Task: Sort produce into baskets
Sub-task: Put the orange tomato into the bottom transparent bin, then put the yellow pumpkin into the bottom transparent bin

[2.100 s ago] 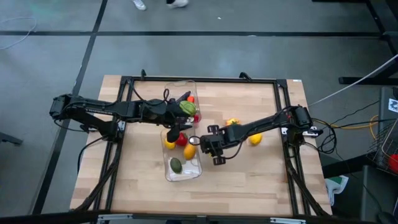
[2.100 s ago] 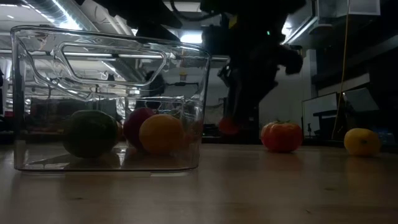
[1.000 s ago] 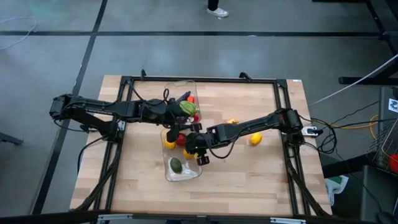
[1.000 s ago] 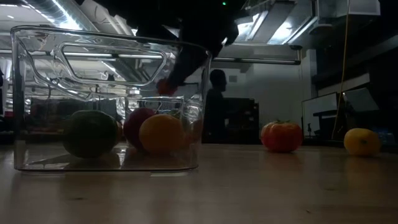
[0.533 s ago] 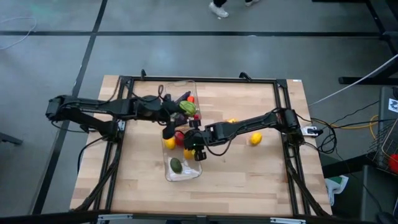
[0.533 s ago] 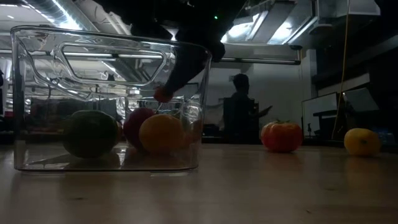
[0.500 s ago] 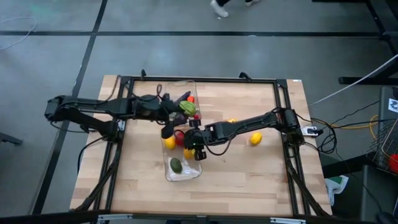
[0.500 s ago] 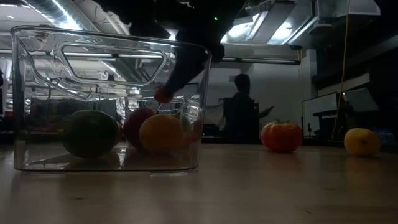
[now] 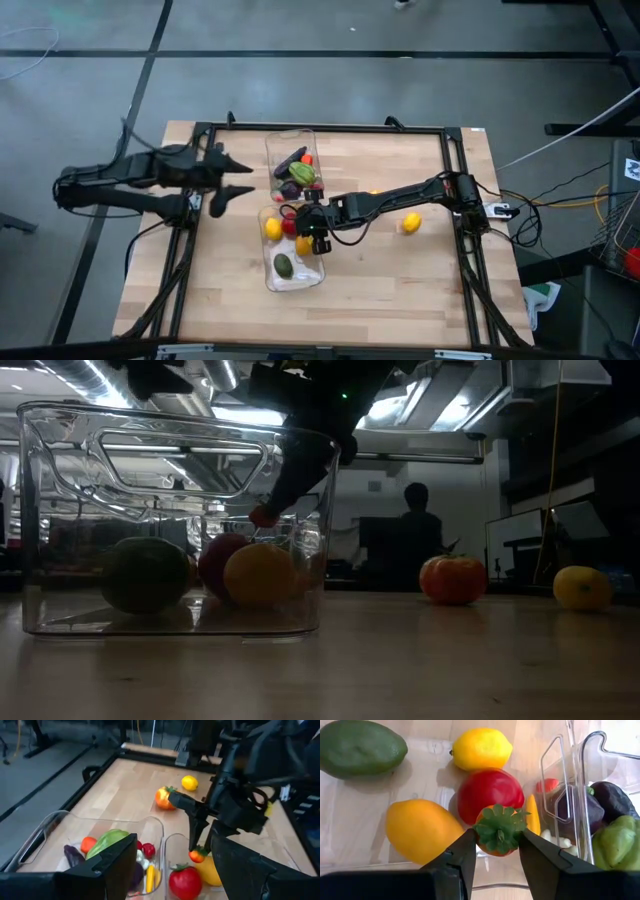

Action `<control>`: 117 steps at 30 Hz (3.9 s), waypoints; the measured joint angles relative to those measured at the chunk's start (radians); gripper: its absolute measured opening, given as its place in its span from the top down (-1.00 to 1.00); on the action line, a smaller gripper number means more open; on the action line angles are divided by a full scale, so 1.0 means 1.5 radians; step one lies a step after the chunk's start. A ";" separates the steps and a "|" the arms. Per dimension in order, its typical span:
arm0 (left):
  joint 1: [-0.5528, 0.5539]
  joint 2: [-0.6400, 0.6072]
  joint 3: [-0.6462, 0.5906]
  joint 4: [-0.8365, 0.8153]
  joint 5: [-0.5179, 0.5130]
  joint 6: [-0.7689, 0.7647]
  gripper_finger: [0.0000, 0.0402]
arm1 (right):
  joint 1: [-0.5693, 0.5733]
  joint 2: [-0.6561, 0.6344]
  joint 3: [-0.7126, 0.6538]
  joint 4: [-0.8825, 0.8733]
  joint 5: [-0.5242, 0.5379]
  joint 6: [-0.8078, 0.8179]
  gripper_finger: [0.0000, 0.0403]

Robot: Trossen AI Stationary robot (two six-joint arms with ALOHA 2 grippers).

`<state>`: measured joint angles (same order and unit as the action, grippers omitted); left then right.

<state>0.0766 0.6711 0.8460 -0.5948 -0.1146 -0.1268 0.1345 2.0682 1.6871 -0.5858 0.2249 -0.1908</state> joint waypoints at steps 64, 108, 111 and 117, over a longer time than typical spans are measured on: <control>-0.004 -0.444 -0.498 0.317 -0.033 0.015 -0.25 | 0.002 -0.120 0.000 -0.066 0.099 0.009 -0.43; -0.004 -0.441 -0.559 0.420 -0.029 0.014 -0.25 | -0.244 -0.376 -0.376 -0.183 -0.060 0.282 -0.43; -0.004 -0.441 -0.559 0.420 -0.030 0.014 -0.25 | -0.244 -0.374 -0.376 -0.179 -0.063 0.287 -0.43; -0.004 -0.441 -0.558 0.420 -0.030 0.014 -0.25 | -0.243 -0.362 -0.376 -0.188 -0.075 0.286 -0.51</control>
<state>0.0708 0.0090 0.0086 0.0353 -0.1593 -0.1055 -0.2298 1.5252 1.1225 -0.8680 0.1120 0.2387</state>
